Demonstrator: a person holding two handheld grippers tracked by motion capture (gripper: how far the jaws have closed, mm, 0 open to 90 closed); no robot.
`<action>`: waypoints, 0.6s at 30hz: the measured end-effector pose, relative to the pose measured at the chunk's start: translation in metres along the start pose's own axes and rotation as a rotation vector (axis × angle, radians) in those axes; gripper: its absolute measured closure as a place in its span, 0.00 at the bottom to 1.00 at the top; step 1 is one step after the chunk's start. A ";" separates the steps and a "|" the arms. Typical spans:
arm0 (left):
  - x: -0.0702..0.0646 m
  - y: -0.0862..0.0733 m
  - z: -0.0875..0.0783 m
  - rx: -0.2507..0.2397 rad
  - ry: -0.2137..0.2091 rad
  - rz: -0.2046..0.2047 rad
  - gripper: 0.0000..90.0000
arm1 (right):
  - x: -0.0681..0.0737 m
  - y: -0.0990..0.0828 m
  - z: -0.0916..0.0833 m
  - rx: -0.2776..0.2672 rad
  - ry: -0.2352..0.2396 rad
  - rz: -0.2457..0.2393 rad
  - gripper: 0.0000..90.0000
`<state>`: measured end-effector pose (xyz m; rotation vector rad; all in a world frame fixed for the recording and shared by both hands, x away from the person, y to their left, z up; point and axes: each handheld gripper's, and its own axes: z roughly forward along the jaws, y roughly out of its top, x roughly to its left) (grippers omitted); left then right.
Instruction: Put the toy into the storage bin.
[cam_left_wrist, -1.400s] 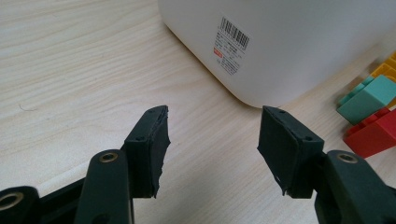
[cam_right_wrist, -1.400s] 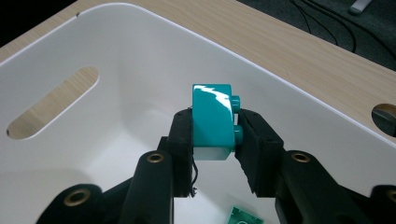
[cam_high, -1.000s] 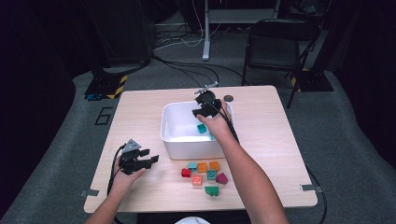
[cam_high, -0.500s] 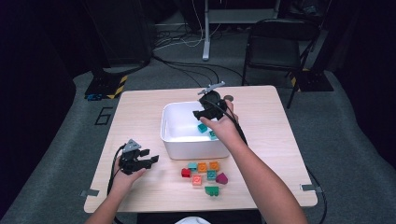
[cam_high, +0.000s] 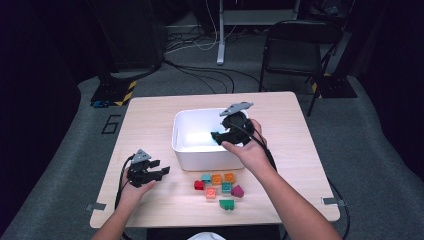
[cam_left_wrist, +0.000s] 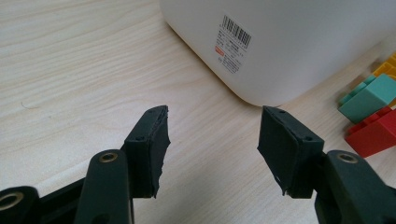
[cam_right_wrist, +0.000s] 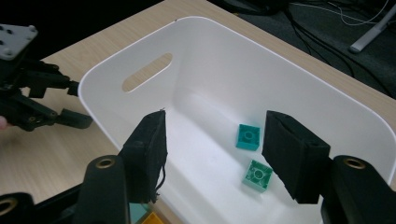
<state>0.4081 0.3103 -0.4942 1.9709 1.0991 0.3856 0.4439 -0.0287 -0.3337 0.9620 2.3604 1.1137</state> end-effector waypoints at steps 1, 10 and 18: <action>0.000 0.000 0.000 0.000 -0.002 0.003 0.47 | 0.001 -0.002 -0.003 -0.013 0.007 -0.008 0.43; 0.000 -0.001 0.000 0.002 0.003 0.002 0.47 | 0.008 -0.019 -0.030 -0.053 0.044 0.010 0.42; -0.001 -0.001 0.000 0.008 -0.002 -0.001 0.47 | 0.010 -0.047 -0.046 -0.065 0.002 0.017 0.42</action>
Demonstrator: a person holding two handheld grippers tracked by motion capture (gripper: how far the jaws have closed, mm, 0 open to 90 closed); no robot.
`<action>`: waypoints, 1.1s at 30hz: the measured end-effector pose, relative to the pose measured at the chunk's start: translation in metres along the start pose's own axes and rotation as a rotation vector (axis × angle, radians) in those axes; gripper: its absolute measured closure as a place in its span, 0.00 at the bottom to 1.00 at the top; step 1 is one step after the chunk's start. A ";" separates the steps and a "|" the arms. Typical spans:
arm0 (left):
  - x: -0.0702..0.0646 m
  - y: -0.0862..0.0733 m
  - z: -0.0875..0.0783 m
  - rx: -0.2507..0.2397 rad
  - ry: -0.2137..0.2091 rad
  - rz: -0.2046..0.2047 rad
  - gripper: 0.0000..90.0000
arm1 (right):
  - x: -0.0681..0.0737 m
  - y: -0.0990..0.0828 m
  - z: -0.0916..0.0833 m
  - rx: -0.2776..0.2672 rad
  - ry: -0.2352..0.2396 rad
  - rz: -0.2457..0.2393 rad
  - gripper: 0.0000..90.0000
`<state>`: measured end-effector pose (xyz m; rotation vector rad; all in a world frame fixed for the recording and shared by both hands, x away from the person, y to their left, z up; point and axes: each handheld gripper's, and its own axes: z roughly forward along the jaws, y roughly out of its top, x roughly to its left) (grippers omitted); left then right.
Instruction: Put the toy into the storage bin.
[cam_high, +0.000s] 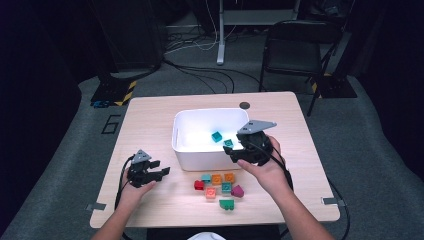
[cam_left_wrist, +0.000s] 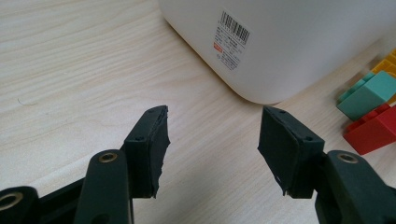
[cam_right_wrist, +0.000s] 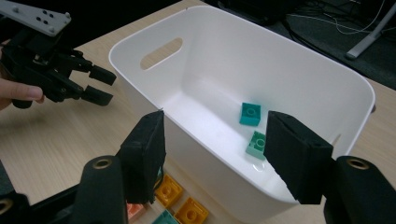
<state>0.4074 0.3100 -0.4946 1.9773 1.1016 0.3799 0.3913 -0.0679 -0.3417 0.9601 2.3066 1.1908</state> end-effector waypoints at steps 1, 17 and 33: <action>0.000 0.000 0.000 0.003 -0.002 0.000 0.47 | 0.000 -0.004 0.000 0.002 -0.005 -0.002 0.42; -0.001 0.000 0.000 0.000 0.004 -0.003 0.45 | 0.006 -0.061 0.010 0.042 0.002 0.020 0.40; 0.000 0.000 0.000 -0.010 0.011 -0.006 0.44 | 0.015 -0.105 0.045 0.117 0.003 -0.046 0.51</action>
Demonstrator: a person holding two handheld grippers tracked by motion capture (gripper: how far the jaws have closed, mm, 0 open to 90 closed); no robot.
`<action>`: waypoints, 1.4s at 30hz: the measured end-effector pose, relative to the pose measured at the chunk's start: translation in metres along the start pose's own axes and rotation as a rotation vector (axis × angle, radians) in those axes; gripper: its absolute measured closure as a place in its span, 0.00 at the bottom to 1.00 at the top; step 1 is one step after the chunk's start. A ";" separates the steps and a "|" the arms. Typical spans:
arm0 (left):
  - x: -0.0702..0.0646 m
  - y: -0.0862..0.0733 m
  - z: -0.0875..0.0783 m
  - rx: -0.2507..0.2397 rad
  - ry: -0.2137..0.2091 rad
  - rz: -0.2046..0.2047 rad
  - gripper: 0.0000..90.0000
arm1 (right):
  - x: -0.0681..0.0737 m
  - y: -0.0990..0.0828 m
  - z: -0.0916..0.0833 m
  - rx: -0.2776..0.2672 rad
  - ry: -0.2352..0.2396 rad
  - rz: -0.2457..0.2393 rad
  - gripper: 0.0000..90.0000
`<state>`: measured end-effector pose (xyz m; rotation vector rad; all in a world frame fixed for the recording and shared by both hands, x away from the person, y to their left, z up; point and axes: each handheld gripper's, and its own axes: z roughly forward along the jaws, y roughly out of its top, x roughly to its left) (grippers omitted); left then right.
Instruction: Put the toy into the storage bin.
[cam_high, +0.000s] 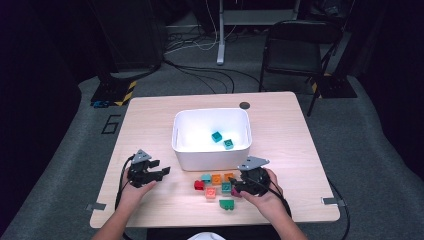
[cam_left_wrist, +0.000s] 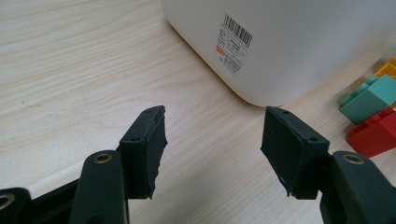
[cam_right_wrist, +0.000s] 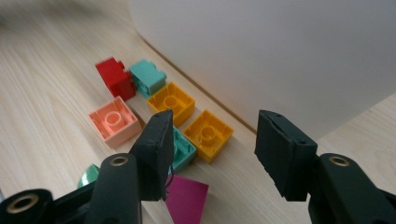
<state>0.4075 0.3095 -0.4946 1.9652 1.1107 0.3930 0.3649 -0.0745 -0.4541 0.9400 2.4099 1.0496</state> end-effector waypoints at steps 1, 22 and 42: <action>0.000 0.000 0.000 0.000 0.000 0.000 0.44 | 0.001 -0.001 0.003 0.003 -0.001 0.008 0.51; 0.000 0.001 0.000 -0.001 -0.004 0.002 0.44 | 0.010 -0.022 0.023 0.096 0.030 0.005 0.51; 0.001 0.001 -0.001 -0.005 -0.003 0.000 0.44 | 0.002 -0.032 0.028 0.145 0.043 0.099 0.60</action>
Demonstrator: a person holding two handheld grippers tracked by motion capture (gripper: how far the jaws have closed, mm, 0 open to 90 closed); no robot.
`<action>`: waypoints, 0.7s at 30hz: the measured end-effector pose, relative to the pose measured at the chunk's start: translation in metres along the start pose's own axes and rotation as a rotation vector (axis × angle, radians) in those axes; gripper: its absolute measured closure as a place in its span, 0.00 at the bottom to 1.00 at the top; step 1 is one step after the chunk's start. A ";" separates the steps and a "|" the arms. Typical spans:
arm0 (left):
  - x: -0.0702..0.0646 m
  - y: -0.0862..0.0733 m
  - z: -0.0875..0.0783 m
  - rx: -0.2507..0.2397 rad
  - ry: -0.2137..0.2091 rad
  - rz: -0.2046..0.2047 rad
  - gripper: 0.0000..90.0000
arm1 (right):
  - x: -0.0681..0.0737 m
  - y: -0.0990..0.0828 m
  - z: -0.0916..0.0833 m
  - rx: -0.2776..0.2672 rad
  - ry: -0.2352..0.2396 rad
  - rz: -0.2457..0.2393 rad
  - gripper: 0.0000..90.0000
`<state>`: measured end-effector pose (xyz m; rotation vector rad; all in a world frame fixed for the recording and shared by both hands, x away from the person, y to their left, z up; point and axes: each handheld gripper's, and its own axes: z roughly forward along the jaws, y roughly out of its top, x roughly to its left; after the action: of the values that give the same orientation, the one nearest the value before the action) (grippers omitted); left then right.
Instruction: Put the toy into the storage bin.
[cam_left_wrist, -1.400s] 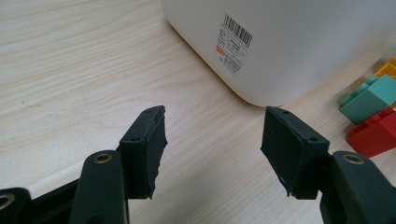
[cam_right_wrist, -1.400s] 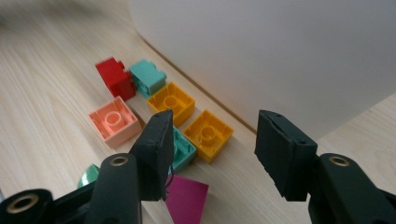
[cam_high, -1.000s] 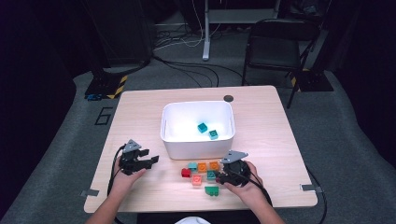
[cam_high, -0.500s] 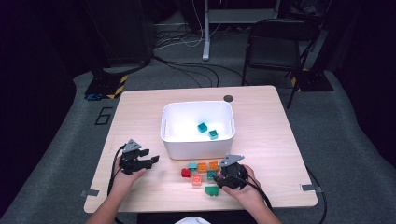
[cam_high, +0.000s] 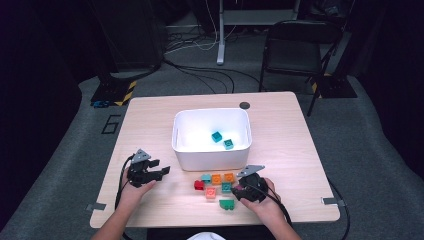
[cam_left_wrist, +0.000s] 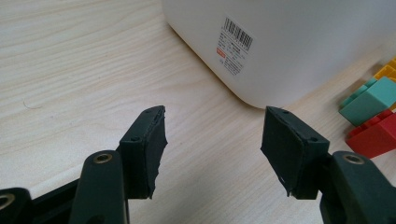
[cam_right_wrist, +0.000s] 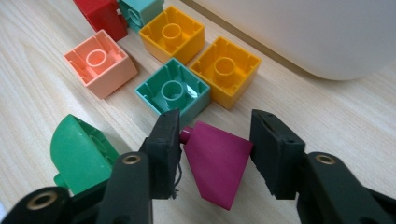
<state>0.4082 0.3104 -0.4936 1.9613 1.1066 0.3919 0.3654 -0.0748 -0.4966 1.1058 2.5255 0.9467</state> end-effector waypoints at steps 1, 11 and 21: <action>0.000 0.000 0.000 -0.001 0.000 -0.001 0.44 | -0.001 0.000 0.000 0.000 0.000 0.000 0.60; 0.000 0.000 0.000 0.002 0.001 -0.001 0.44 | -0.001 0.000 0.000 0.001 -0.020 -0.029 0.60; 0.000 0.000 -0.001 0.001 0.001 0.000 0.44 | -0.004 -0.007 -0.004 0.015 -0.057 0.001 0.54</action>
<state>0.4077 0.3109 -0.4932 1.9622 1.1076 0.3921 0.3624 -0.0829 -0.4985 1.1226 2.4909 0.8846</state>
